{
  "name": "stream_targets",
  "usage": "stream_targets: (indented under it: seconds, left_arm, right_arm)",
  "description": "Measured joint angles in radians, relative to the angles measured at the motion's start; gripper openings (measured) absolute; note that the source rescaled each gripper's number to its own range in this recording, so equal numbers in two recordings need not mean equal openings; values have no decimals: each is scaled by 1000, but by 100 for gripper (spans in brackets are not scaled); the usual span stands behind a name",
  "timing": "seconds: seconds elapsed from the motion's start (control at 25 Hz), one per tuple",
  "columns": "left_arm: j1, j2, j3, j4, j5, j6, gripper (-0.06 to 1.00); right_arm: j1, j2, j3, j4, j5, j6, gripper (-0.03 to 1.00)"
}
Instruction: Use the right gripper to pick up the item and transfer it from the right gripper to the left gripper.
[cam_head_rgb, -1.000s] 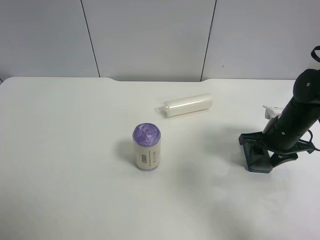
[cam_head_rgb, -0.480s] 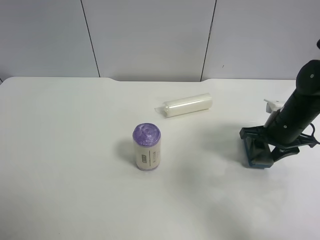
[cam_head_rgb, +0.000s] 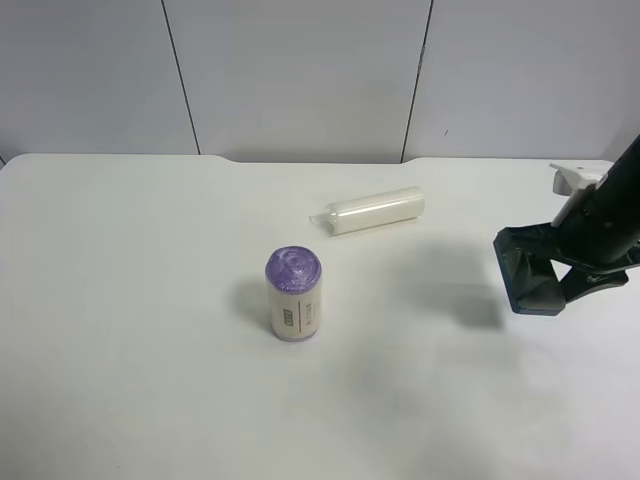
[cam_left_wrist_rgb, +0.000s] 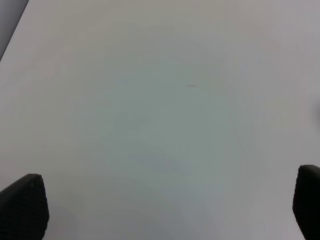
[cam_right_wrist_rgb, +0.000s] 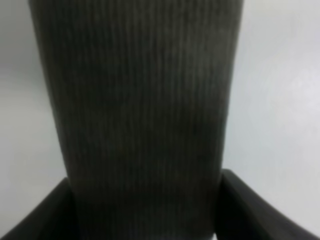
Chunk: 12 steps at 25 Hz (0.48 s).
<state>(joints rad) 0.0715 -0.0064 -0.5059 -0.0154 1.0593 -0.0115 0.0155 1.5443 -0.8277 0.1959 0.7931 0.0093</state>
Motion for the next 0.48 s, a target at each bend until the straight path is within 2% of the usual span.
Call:
stream_targets:
  seconds: [0.2, 0.48]
  left_arm:
    - [0, 0, 0, 0, 0, 0, 100]
    - [0, 0, 0, 0, 0, 0, 100]
  right_arm:
    - [44, -91, 0, 30, 52, -43, 2]
    - [219, -182, 0, 23, 132, -62, 2]
